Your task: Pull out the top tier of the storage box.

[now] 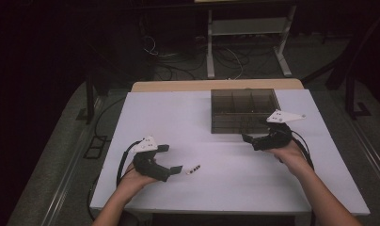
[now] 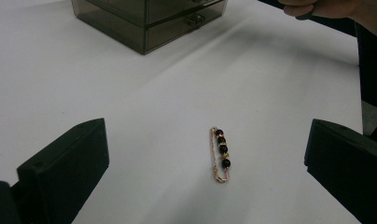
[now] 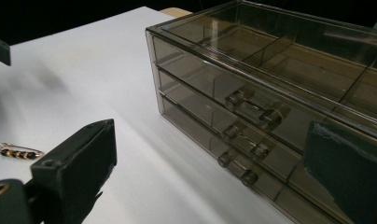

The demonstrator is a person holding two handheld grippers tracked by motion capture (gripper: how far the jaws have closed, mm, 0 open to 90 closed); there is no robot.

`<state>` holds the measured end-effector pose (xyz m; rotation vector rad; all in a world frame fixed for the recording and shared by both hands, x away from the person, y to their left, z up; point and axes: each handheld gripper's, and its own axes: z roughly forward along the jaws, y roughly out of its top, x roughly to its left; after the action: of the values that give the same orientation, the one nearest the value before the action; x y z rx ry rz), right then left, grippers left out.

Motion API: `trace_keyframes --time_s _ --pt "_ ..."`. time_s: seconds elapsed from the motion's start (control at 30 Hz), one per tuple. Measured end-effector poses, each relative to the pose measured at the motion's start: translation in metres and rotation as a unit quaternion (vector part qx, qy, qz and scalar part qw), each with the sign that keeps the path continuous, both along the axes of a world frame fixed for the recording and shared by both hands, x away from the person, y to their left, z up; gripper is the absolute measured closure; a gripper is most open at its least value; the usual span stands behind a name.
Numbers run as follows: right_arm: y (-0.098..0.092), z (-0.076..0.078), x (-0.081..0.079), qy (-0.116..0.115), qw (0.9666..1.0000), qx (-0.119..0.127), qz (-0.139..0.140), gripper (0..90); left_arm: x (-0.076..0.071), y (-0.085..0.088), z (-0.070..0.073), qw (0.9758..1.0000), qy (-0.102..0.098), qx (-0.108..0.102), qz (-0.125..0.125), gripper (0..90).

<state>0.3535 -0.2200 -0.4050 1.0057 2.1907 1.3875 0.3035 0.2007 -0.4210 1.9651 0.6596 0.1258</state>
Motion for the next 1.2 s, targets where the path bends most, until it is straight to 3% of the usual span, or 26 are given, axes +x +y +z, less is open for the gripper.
trace_keyframes --time_s 0.17,0.87,1.2 --pt "0.0014 -0.0001 -0.0015 -0.011 0.9998 -0.016 0.001 2.6 0.0002 -0.0005 -0.0007 1.0000 0.002 -0.001 -0.001 0.0" --pt "0.0006 0.0031 -0.0041 -0.030 0.9992 -0.027 -0.005 2.6 0.0002 -0.0003 -0.0006 1.0000 0.001 0.000 0.001 0.0" --pt "0.0039 0.0028 -0.0063 -0.043 0.9980 -0.047 -0.004 2.6 -0.0005 0.0002 0.0000 1.0000 -0.002 0.000 0.000 0.0"
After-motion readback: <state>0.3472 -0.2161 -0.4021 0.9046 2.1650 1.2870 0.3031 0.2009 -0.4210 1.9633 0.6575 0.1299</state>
